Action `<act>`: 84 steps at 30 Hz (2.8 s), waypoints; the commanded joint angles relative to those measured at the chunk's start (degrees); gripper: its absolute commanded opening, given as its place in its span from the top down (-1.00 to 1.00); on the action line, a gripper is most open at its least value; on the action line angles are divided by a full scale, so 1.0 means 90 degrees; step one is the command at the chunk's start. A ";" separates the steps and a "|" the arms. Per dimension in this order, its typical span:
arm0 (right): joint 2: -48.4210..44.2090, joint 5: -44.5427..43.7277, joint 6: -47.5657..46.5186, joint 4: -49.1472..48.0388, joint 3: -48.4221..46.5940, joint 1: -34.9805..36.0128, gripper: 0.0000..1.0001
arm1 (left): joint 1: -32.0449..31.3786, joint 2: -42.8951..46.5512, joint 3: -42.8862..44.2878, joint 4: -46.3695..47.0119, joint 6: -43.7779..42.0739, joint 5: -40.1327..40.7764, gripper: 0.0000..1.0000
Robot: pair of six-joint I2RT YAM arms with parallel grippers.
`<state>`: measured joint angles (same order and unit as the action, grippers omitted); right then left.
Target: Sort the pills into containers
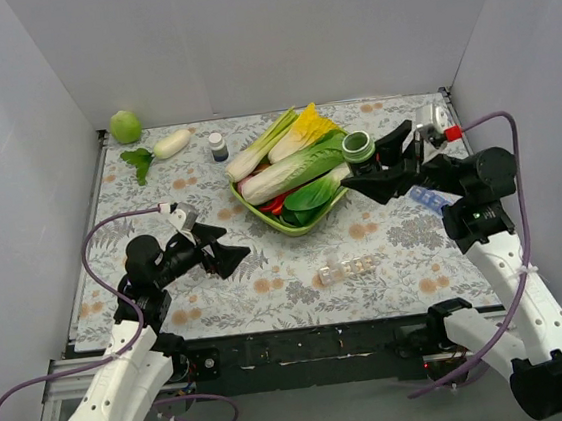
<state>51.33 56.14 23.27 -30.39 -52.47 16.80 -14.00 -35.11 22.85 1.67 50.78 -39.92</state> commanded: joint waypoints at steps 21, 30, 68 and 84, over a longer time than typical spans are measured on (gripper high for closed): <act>0.0056 -0.2632 -0.9372 0.8690 0.0956 0.1229 0.97 | -0.0017 0.0239 0.0010 0.0146 -0.0086 -0.0291 -0.96; 0.1209 -0.3884 -0.9333 0.8524 0.0947 0.1688 0.97 | -0.0017 0.0259 0.0000 0.0176 -0.0076 -0.0320 -0.96; 0.2988 -0.5798 -0.8718 0.8943 0.0009 0.2792 0.97 | -0.0017 0.0415 -0.0010 0.0215 -0.0096 -0.0330 -0.96; 0.3203 -0.6111 -0.8640 0.9051 -0.0156 0.3046 0.97 | -0.0017 0.0435 -0.0020 0.0215 -0.0096 -0.0330 -0.96</act>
<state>79.68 2.42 -55.00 49.60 -50.92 43.59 -14.00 -32.01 22.85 2.24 50.74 -42.52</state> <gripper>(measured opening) 0.590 0.981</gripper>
